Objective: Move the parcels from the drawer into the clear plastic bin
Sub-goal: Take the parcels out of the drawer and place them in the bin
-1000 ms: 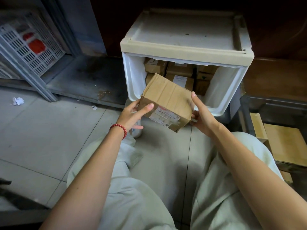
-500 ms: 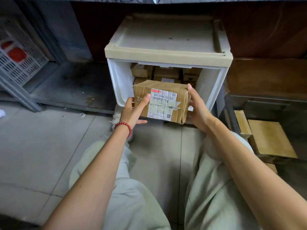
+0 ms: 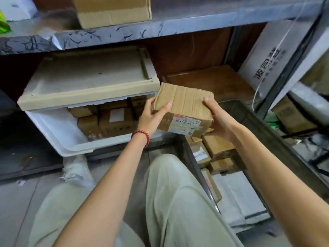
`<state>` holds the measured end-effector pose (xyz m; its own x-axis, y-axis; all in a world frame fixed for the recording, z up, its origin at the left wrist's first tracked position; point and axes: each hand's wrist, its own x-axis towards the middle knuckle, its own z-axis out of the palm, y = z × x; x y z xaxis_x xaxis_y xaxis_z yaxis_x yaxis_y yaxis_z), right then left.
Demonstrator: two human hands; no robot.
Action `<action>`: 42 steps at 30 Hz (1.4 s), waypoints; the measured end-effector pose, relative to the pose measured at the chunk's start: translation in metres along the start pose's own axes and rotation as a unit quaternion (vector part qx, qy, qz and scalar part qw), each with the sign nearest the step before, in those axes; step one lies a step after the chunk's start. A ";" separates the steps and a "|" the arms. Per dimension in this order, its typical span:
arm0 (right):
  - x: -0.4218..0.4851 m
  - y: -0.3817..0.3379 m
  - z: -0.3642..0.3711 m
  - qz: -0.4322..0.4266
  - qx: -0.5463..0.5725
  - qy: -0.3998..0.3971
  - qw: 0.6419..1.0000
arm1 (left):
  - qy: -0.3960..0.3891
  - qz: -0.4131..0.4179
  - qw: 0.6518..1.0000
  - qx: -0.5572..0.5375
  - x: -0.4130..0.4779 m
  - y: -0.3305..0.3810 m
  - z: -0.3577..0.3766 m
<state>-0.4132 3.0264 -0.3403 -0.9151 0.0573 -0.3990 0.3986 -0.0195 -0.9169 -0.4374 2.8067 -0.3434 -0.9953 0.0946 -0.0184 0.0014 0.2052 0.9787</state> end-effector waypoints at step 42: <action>-0.023 0.175 -0.201 0.202 -0.069 0.194 0.957 | -0.245 0.155 0.847 0.446 0.039 -0.089 0.187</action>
<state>-0.3103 3.2227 -0.4910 -0.6042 0.4407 -0.6638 0.7437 0.0128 -0.6684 -0.4587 2.9740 -0.4695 -0.7748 0.6266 -0.0846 0.5450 0.7297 0.4129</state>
